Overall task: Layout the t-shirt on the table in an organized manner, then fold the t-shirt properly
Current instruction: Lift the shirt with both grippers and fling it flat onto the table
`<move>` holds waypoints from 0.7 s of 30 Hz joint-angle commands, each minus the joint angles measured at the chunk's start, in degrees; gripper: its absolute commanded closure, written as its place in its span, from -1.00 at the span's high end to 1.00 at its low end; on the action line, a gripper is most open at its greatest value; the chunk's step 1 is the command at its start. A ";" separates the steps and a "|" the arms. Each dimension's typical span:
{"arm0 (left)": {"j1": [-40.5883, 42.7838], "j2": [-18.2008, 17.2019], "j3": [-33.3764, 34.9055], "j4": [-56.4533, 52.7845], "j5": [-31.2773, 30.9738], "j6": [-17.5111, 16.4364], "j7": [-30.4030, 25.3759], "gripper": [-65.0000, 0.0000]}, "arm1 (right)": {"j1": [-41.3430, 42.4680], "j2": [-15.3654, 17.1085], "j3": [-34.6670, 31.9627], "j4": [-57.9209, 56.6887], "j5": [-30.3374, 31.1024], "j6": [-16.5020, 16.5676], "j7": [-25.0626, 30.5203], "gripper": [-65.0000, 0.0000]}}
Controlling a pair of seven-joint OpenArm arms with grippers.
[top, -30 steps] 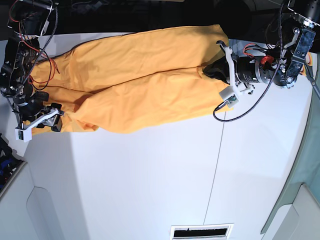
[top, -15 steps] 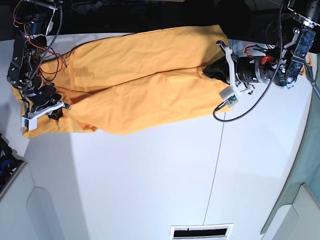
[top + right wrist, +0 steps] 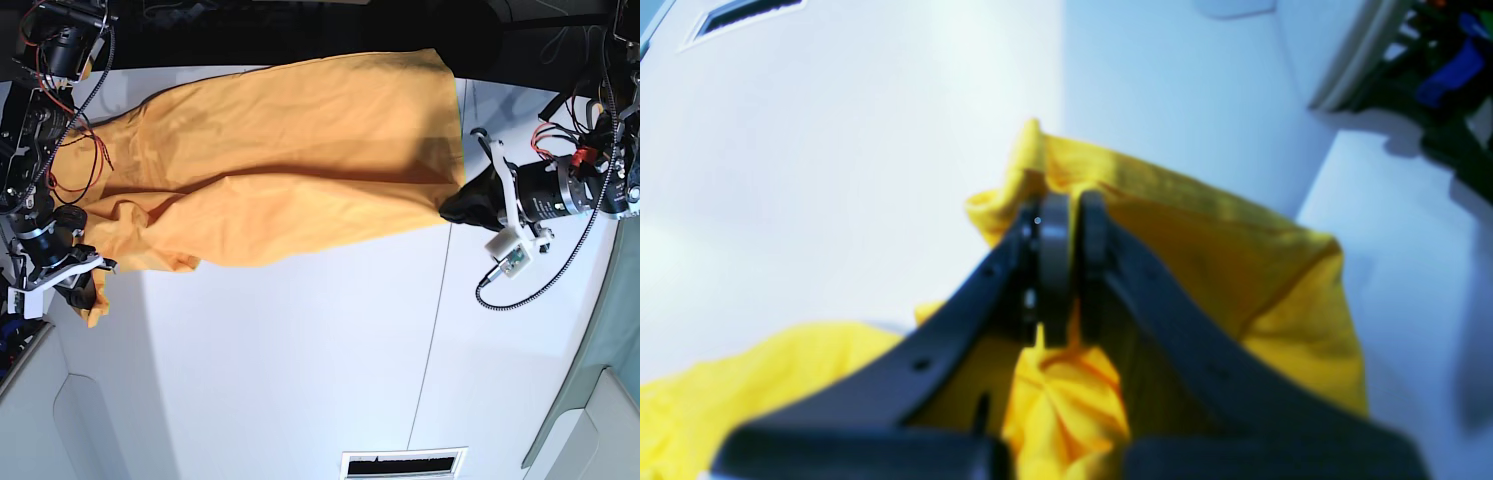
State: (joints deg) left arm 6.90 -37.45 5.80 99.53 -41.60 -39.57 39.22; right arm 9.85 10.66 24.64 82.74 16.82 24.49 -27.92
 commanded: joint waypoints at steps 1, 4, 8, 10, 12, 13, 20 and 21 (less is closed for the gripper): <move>-1.81 -0.98 -1.27 0.85 -0.44 -0.43 -1.31 -1.00 | 2.93 0.94 0.13 1.14 1.64 0.35 1.81 -1.00; -5.44 -1.33 -1.86 0.33 1.53 -0.43 -1.77 -1.00 | 7.10 0.92 0.09 1.03 1.60 0.37 1.81 -1.00; -11.43 -1.92 -1.86 -4.37 5.53 -0.43 -6.97 -1.00 | 14.16 0.94 -0.22 -2.16 -0.15 0.35 2.14 -1.00; -14.95 -1.90 -1.75 -9.03 8.02 1.40 -10.12 -1.00 | 18.12 0.94 -0.42 -6.43 -2.40 0.35 3.67 -1.00; -18.84 -1.84 -1.20 -14.86 10.14 3.61 -13.90 -1.00 | 22.05 0.94 -0.42 -12.35 -4.79 0.33 5.81 -1.00; -20.74 -1.64 -0.81 -17.94 11.63 4.66 -15.69 -1.00 | 23.76 1.03 -0.42 -15.63 -6.25 0.31 6.97 -1.00; -31.63 0.61 5.53 -38.62 17.03 9.33 -17.35 0.13 | 25.92 1.66 -0.42 -32.52 -11.45 -4.00 11.96 0.18; -31.82 0.79 6.10 -40.13 17.00 9.25 -17.00 0.13 | 25.22 1.51 -0.39 -33.03 -11.37 -3.52 11.52 0.18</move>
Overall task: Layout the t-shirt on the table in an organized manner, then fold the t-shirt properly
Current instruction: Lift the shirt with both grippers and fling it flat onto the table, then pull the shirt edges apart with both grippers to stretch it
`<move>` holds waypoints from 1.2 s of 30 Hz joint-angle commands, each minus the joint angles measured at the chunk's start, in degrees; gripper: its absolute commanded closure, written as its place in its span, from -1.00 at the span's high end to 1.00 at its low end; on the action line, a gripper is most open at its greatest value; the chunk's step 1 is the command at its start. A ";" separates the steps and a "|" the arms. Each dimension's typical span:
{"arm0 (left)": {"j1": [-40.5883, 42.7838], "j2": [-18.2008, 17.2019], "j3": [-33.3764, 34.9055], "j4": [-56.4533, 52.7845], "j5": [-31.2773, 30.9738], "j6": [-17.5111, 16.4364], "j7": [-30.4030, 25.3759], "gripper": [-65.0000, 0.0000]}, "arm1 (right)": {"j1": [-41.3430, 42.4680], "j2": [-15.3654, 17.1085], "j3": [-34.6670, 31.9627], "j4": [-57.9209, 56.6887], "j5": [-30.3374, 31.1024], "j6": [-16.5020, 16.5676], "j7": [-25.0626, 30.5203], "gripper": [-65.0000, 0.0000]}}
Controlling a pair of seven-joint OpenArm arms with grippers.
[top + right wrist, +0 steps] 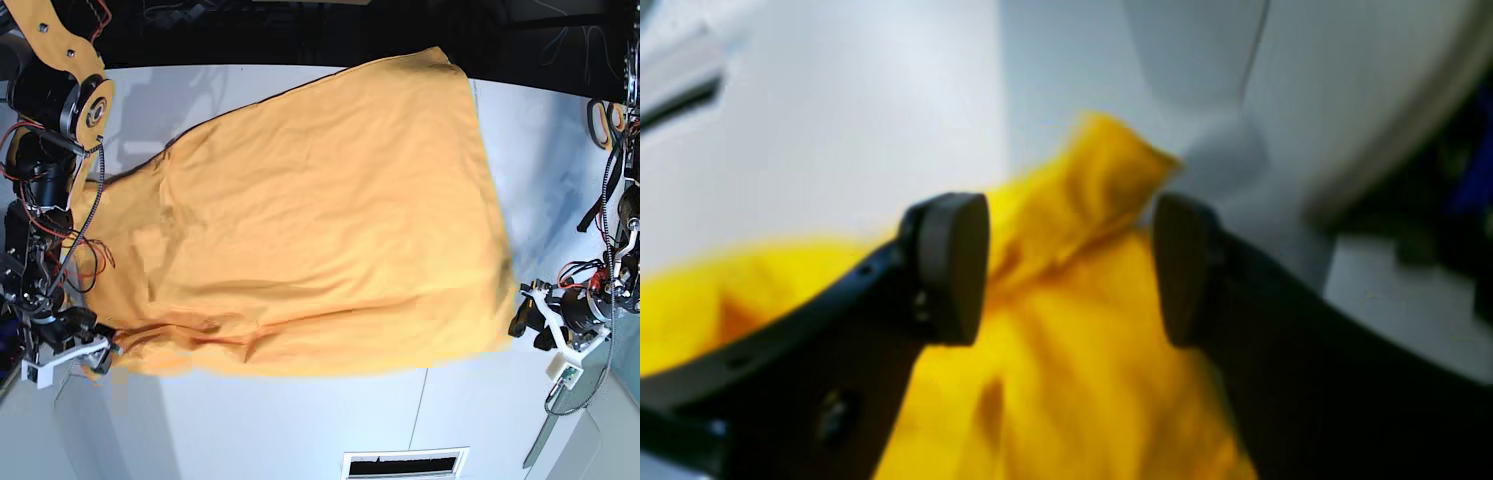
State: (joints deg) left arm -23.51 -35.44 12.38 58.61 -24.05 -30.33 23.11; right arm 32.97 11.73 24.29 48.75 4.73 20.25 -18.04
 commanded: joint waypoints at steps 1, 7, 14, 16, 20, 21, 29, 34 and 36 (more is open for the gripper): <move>-1.31 -0.94 -0.26 0.02 -0.61 -0.22 -0.46 0.13 | 1.07 0.26 -0.04 0.90 0.87 0.81 1.33 0.18; 2.38 -0.28 -0.28 0.94 -11.47 -5.64 7.82 0.13 | -6.86 -0.48 -0.04 1.01 6.58 0.94 1.36 0.18; 12.57 0.35 -0.28 8.44 -20.68 -9.67 12.07 0.11 | -14.88 -1.27 -0.04 1.01 6.19 1.16 1.33 -0.38; 14.36 1.77 -0.28 9.11 -20.20 -9.67 12.09 -0.10 | -16.61 -0.98 -0.04 1.05 6.43 3.32 1.22 -0.97; 15.93 5.79 -0.28 8.00 -9.70 -4.83 12.07 -0.87 | -21.22 -0.70 -0.04 2.60 13.79 10.29 -2.03 -1.00; 15.87 6.60 -0.28 7.23 -6.69 -4.33 11.85 -0.97 | -22.64 -0.87 -0.04 3.85 16.70 10.71 -4.02 -1.00; 7.58 7.28 -0.28 -2.14 1.03 2.29 7.96 -1.00 | -37.13 -4.55 -0.07 19.89 27.89 12.72 -11.19 -1.00; 1.77 7.45 -0.28 -5.57 0.98 2.49 8.04 -1.00 | -43.17 -5.84 -0.02 28.94 31.74 12.79 -11.32 -1.00; 0.66 7.15 -0.28 -5.51 0.66 2.47 8.04 -1.00 | -43.25 -5.86 0.20 32.26 31.71 12.76 -11.32 -1.00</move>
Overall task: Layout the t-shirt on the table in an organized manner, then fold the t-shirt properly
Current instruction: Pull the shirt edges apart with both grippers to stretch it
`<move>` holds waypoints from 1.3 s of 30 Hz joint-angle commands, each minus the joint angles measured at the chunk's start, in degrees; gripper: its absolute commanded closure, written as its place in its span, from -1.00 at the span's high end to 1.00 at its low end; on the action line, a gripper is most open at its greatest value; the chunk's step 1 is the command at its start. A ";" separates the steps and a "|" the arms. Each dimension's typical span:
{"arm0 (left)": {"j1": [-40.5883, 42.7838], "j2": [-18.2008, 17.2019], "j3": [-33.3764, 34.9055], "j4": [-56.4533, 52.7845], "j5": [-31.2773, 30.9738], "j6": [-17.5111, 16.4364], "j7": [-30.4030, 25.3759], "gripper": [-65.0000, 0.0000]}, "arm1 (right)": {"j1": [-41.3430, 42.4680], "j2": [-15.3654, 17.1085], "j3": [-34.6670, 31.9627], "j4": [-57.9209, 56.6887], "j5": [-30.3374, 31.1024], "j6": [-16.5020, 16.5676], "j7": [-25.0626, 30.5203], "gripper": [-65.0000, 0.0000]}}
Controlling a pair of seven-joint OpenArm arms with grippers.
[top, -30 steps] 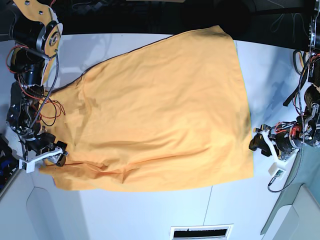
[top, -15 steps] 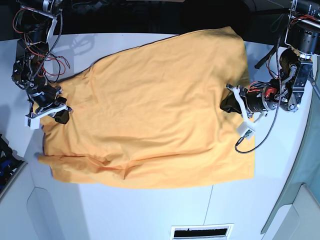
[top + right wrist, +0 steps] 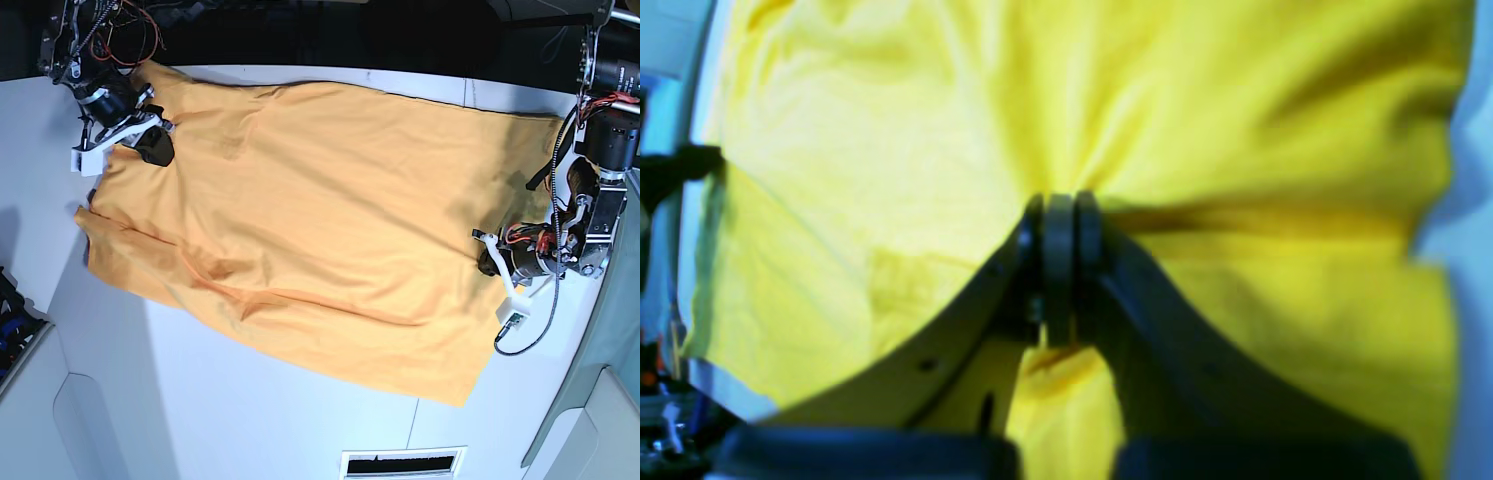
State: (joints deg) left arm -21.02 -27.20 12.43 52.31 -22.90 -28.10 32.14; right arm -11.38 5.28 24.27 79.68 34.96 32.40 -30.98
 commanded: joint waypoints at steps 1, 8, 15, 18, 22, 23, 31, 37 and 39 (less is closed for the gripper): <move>-2.21 -1.38 -0.33 1.05 -1.49 0.09 -0.96 -1.00 | 1.40 0.57 0.52 3.06 1.49 0.52 1.79 -1.00; -2.32 -2.19 -0.33 9.75 -13.20 -7.32 4.11 -0.11 | 7.13 2.32 6.36 9.97 -0.79 -0.59 2.71 -0.50; -2.25 -2.12 -0.33 16.35 -19.10 -7.32 8.24 -0.11 | 15.23 4.81 9.25 8.04 -5.16 -2.75 -0.39 -0.08; -1.57 -1.73 -0.33 16.35 -20.68 -7.34 8.41 -0.11 | 16.39 4.87 9.20 6.67 -5.90 -3.04 0.28 -0.08; 0.42 -0.15 -0.33 16.35 -20.92 -9.11 8.41 -0.11 | 20.37 4.90 9.22 -0.11 -11.32 -10.69 3.78 -0.08; 1.11 0.39 -0.33 16.35 -21.05 -9.27 8.41 -0.11 | 21.64 5.01 9.25 -2.49 -12.57 -12.76 4.44 -0.08; 6.69 4.22 -0.33 16.35 -20.94 -9.27 8.44 -0.11 | 33.44 8.24 9.18 -22.60 -17.03 -13.09 7.45 -0.08; 10.51 5.27 -0.33 16.33 -18.99 -9.20 8.41 -0.11 | 36.33 9.62 6.19 -34.25 -18.53 -11.08 11.47 -0.08; 11.56 5.27 -0.33 16.33 -17.84 -9.22 8.39 -0.11 | 36.30 9.57 3.67 -36.52 -18.51 -10.97 12.70 -0.08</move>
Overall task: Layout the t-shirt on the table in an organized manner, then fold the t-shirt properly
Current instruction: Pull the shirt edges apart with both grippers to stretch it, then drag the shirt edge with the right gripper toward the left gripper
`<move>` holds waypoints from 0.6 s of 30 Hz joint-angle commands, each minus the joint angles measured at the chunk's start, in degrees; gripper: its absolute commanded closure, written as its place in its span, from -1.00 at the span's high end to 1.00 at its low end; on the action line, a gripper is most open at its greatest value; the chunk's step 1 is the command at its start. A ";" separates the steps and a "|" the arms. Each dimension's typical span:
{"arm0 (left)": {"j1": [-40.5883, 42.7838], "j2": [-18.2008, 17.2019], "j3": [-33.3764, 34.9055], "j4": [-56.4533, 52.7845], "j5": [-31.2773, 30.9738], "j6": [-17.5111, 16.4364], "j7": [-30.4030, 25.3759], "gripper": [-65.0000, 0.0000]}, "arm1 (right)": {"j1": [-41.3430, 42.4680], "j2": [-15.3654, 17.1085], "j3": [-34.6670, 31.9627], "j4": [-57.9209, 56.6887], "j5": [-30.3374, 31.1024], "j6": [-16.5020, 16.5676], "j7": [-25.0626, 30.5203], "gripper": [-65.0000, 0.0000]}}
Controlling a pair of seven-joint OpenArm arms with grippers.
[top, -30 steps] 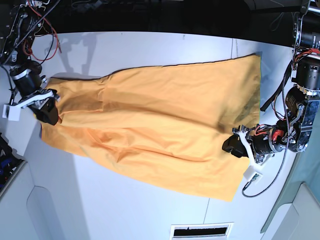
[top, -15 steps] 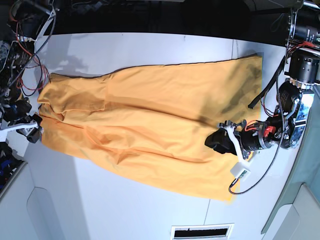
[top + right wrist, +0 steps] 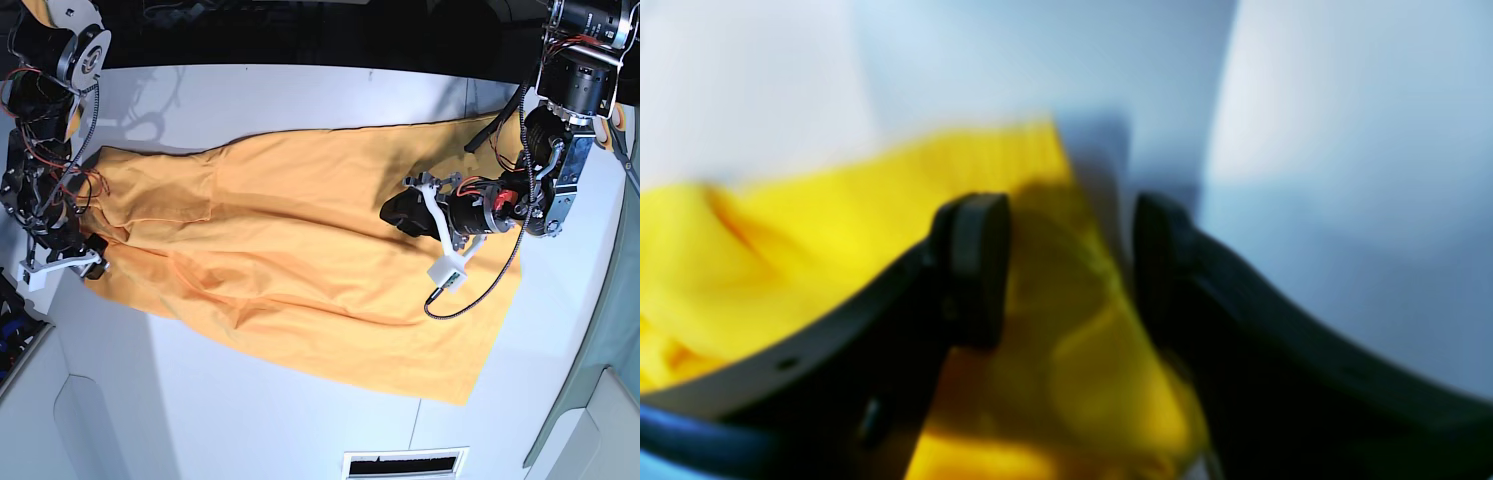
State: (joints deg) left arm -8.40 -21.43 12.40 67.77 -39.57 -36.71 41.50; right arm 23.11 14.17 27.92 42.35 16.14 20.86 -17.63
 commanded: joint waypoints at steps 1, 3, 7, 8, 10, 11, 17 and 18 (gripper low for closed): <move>-0.63 -0.50 -0.31 0.85 -0.81 -0.61 -0.94 -0.11 | 1.81 0.61 -1.55 -0.13 0.28 0.57 -0.13 -0.08; -0.11 -0.50 -0.31 0.85 0.20 -0.61 -0.98 -0.11 | 1.79 0.26 -5.05 -0.92 0.28 0.59 -0.13 -0.18; 0.00 -0.52 -0.31 0.85 3.02 1.01 -0.98 -0.14 | 1.77 0.04 -10.01 -0.31 0.35 3.96 1.16 -0.90; 0.00 -0.50 -0.31 0.85 4.70 2.29 -0.98 -0.19 | 1.77 -0.11 -10.03 0.42 0.39 4.55 0.96 -1.00; -0.02 -0.74 -0.31 0.85 8.48 4.37 -1.42 -0.40 | 1.77 -0.35 -9.84 2.58 1.18 5.40 -2.05 -1.00; 0.00 -1.16 -0.31 0.81 10.12 4.92 -1.86 -0.51 | 1.75 -0.55 -9.51 4.20 2.54 5.99 -4.74 -1.00; -0.02 -5.75 -0.31 0.72 12.90 6.29 -4.26 -0.84 | -5.14 -2.58 -7.63 22.93 14.62 9.49 -16.87 -1.00; -0.15 -6.47 -0.31 0.72 12.90 6.29 -4.26 -0.84 | -7.17 -2.99 -7.65 26.82 16.22 9.66 -18.16 -1.00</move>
State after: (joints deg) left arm -7.64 -27.31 12.34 68.05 -27.38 -31.07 36.60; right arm 15.09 10.70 20.10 68.55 31.51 29.78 -36.47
